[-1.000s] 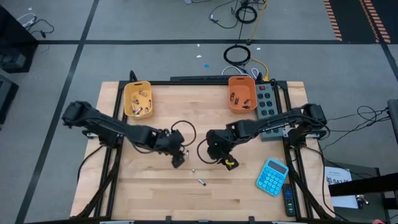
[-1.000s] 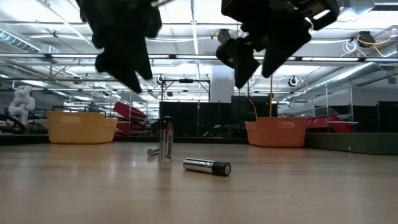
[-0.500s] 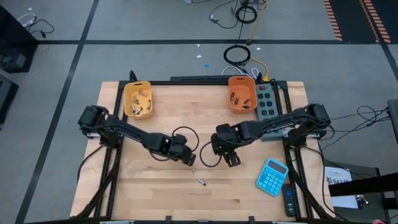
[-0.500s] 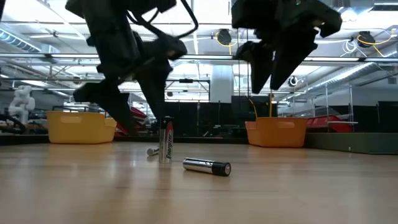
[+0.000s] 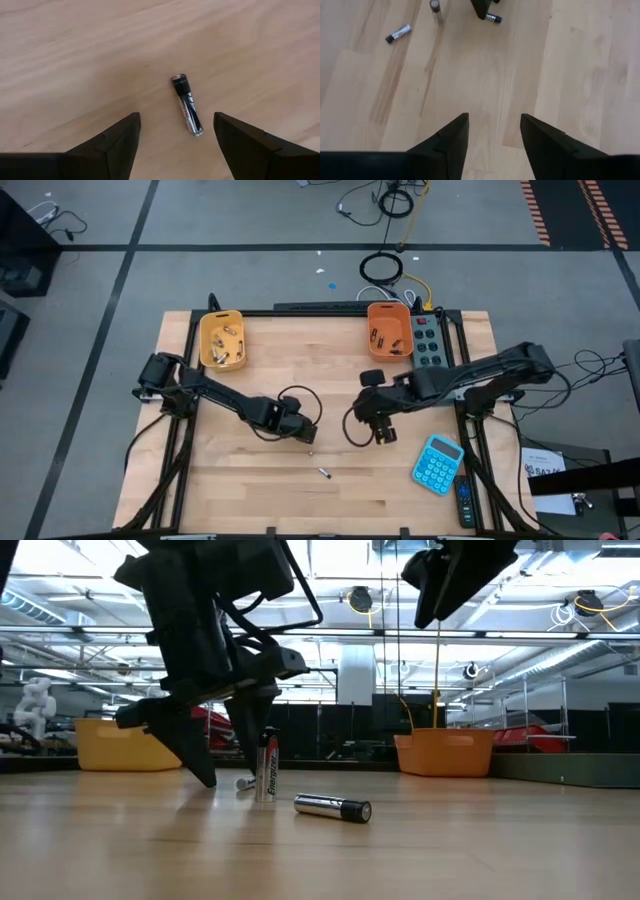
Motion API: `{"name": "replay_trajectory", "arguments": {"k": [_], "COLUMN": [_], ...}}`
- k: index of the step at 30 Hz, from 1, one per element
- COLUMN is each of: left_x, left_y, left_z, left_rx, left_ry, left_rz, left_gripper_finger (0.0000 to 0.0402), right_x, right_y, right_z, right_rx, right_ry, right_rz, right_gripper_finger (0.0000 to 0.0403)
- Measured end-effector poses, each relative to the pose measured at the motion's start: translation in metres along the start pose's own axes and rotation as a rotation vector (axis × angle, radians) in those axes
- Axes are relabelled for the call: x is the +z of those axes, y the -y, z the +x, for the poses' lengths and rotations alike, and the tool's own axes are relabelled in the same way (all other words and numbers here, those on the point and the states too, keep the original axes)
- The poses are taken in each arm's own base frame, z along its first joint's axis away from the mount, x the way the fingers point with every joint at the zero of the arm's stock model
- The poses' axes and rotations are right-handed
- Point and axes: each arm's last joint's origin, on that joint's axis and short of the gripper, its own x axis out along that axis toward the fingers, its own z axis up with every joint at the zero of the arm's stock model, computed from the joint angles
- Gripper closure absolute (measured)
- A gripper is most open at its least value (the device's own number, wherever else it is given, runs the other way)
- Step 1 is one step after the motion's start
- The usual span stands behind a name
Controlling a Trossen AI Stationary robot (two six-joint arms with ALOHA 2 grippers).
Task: Sort batteries
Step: Put the silver battery into the yellow bin
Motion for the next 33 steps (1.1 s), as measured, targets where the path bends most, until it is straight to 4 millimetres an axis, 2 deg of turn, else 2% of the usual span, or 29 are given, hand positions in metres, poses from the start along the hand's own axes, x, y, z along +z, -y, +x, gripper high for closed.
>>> {"name": "replay_trajectory", "arguments": {"k": [7, 17, 21, 26, 30, 33], "left_x": [0.003, 0.003, 0.007, 0.010, 0.012, 0.012], "left_y": [-0.008, -0.017, -0.016, -0.008, -0.009, -0.002], "left_z": [0.002, 0.001, -0.003, -0.020, -0.024, -0.032], "left_rx": [0.090, 0.161, 0.136, 0.174, 0.209, 0.187], "left_ry": [-0.024, -0.093, -0.122, -0.089, -0.111, -0.114], "left_rz": [0.031, 0.197, 0.238, 0.317, 0.367, 0.377], "left_gripper_finger": [0.0158, 0.0260, 0.0290, 0.0294, 0.0294, 0.0282], "right_x": [-0.001, 0.000, 0.001, 0.002, 0.002, 0.002], "right_y": [0.001, 0.001, 0.001, 0.001, 0.001, 0.001], "right_z": [-0.005, -0.005, -0.005, -0.005, -0.005, -0.005], "right_rx": [0.000, 0.000, 0.001, 0.002, 0.002, 0.002], "right_ry": [0.012, 0.017, 0.033, 0.035, 0.036, 0.035], "right_rz": [0.007, -0.004, -0.001, 0.015, 0.022, 0.030], "right_gripper_finger": [0.0256, 0.0269, 0.0269, 0.0269, 0.0269, 0.0269]}}
